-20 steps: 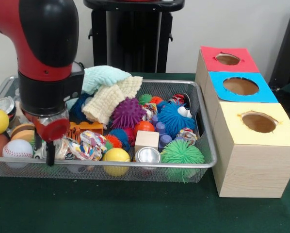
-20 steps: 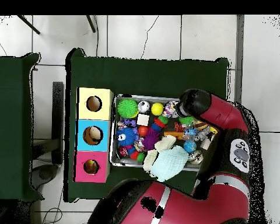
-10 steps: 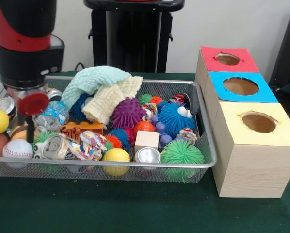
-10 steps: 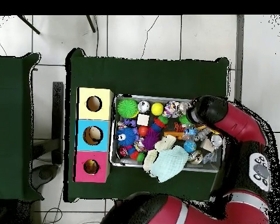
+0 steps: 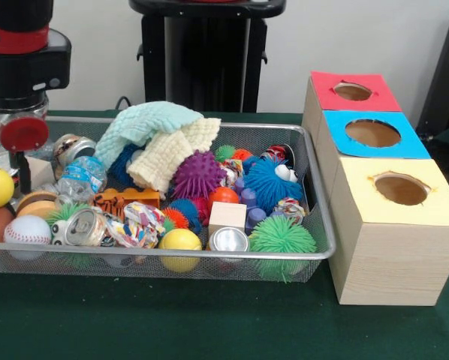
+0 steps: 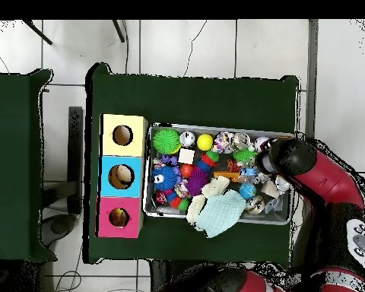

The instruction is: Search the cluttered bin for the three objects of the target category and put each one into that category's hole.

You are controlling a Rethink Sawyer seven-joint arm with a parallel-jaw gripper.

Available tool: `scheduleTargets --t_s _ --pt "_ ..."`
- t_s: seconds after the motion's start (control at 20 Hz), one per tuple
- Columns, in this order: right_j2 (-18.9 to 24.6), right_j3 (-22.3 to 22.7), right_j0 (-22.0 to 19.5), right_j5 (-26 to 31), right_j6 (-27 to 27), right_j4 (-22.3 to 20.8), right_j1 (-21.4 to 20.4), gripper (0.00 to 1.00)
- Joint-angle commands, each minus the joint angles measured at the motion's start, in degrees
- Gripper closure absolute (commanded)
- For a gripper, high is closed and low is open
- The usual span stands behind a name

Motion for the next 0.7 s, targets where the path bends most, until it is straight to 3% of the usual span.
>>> scheduleTargets --t_s 0.05,0.7 --pt "8.1 8.4 -0.4 -4.0 -1.6 -3.6 0.3 0.00" --pt "6.9 8.5 2.4 -5.3 2.4 -2.7 1.8 0.00"
